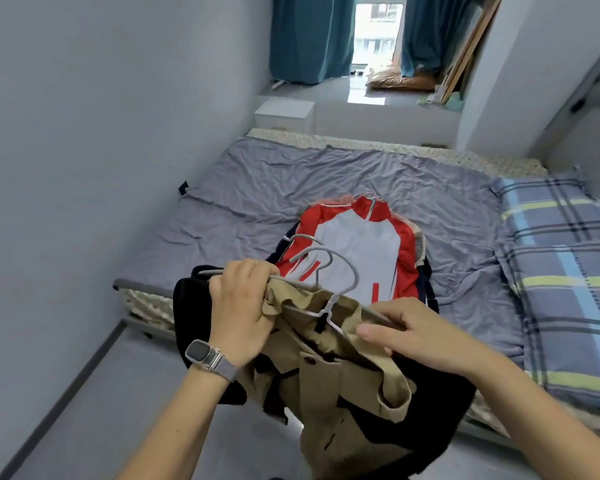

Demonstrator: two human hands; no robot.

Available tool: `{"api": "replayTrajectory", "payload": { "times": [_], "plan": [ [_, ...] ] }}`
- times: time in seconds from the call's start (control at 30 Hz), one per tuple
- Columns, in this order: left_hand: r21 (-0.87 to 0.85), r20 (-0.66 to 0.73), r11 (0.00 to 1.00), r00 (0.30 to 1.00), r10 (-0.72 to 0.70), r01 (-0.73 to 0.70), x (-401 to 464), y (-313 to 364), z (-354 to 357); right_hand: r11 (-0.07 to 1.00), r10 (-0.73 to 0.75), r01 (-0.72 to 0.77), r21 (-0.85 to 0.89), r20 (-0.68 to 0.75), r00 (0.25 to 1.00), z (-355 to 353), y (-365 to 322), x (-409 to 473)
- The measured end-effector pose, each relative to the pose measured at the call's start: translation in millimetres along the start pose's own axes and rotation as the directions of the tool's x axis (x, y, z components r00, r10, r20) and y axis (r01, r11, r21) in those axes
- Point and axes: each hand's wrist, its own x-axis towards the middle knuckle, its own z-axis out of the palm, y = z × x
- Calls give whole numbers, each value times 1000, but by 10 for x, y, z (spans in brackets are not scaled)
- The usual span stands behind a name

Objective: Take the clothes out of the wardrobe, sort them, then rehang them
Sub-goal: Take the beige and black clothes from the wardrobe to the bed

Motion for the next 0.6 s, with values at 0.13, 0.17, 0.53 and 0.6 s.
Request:
{"api": "replayTrajectory", "payload": {
  "times": [0.13, 0.17, 0.53, 0.6],
  "plan": [
    [67, 13, 997, 999, -34, 33, 148, -45, 152, 991, 45, -64, -117, -162, 986, -80, 150, 76],
    [80, 19, 996, 999, -41, 40, 200, -50, 192, 989, 47, -72, -128, -188, 981, -112, 195, 109],
    [93, -64, 985, 988, -142, 147, 1236, -21, 667, 927, -23, -113, -356, -358, 934, -978, 1124, 755],
    [98, -71, 982, 986, -154, 161, 1467, 37, 781, 926, -66, -74, -369, -353, 933, -1193, 1274, 931]
  ]
}}
